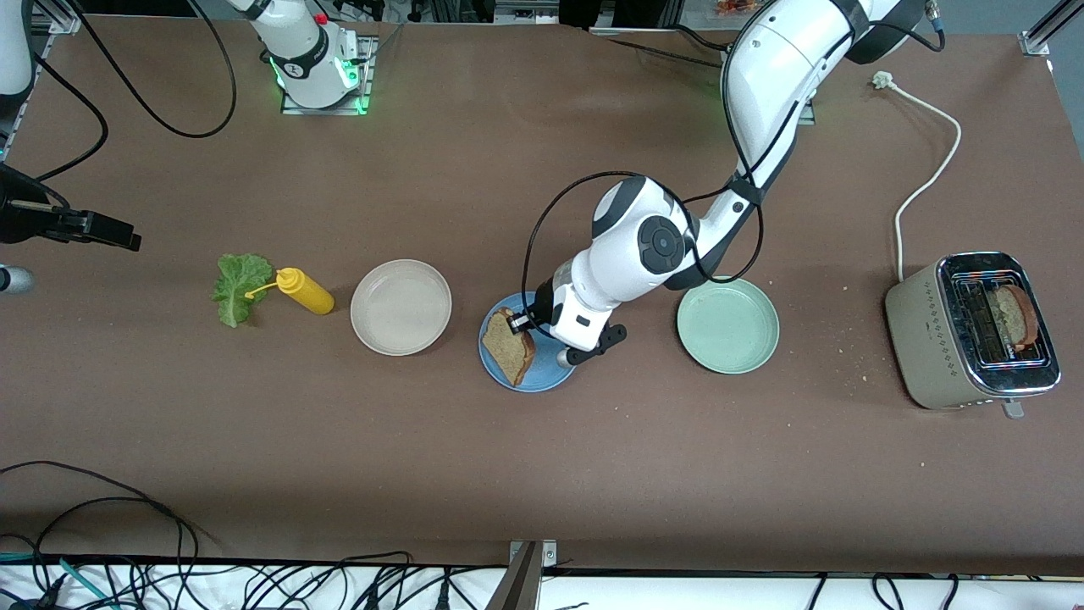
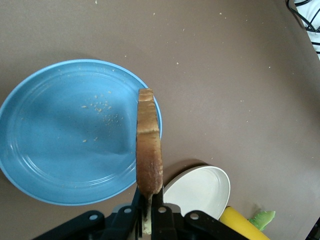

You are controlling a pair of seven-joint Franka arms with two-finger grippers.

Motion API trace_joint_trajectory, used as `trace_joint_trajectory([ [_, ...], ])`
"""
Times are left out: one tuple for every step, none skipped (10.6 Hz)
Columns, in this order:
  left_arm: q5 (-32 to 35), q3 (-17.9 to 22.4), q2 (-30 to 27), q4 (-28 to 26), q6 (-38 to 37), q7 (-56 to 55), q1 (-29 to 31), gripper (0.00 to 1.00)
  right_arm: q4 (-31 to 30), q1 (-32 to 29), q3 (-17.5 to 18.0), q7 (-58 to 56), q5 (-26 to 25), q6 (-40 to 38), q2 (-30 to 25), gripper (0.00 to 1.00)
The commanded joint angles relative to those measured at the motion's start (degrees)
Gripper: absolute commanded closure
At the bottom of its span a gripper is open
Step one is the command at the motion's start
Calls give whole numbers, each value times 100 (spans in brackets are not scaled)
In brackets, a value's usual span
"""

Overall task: Make sandwich in blue plate with both arms
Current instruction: 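Carry the bread slice with the left gripper onto the blue plate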

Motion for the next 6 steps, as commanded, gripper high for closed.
trace_joint_trajectory([
  [112,7,70,51,-45,142,-31,100,112,-34,4,-65,42,-31,49,0],
  [112,7,78,34,-45,142,-39,100,112,-34,4,-57,41,-31,49,0],
  [112,7,104,16,-45,142,-48,100,104,-34,4,-57,33,-48,66,0],
  [112,7,131,-1,-62,142,-40,100,104,-34,4,-57,41,-48,110,0],
  [112,7,140,-10,-158,142,-13,100,104,-34,4,-65,50,-48,163,0],
  [103,7,140,-10,-324,142,30,100,104,-34,4,-65,85,-48,189,0],
])
